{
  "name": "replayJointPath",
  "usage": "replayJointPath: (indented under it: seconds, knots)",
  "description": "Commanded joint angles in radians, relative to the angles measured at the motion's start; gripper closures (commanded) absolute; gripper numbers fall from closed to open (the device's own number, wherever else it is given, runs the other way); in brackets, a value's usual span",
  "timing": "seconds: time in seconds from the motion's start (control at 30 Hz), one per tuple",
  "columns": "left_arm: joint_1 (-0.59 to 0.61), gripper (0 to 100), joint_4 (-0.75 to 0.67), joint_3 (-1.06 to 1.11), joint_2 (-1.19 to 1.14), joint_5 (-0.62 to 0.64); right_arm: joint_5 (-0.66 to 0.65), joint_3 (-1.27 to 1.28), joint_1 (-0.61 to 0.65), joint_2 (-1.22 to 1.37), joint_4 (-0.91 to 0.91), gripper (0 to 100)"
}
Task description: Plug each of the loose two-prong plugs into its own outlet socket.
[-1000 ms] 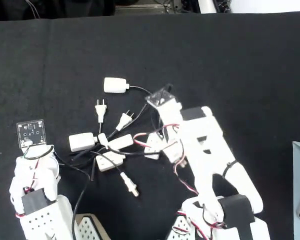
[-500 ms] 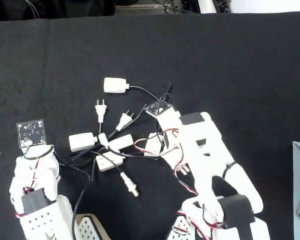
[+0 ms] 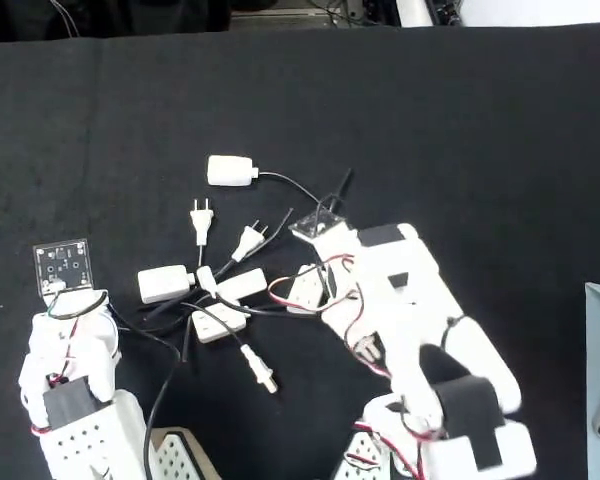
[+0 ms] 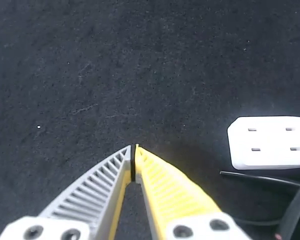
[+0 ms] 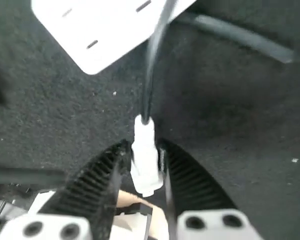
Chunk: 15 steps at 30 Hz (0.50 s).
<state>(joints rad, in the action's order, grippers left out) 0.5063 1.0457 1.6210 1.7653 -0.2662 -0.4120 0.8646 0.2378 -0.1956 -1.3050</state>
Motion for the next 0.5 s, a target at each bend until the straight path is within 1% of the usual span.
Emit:
replayJointPath:
  seconds: [0.0,0.1,0.37,0.47]
  knots:
    - [-0.012,97,-0.018,-0.008,0.005,-0.008,-0.011,-0.081,-0.015,0.070,-0.008,99.1]
    - [-0.012,97,-0.018,-0.008,0.005,-0.008,-0.032,-0.110,-0.015,0.107,-0.015,98.8]
    - [-0.012,97,-0.018,-0.008,0.005,-0.008,-0.029,-0.111,-0.015,0.110,-0.009,98.2]
    - [-0.012,97,-0.018,-0.008,0.005,-0.008,-0.029,-0.113,-0.015,0.117,-0.014,94.3]
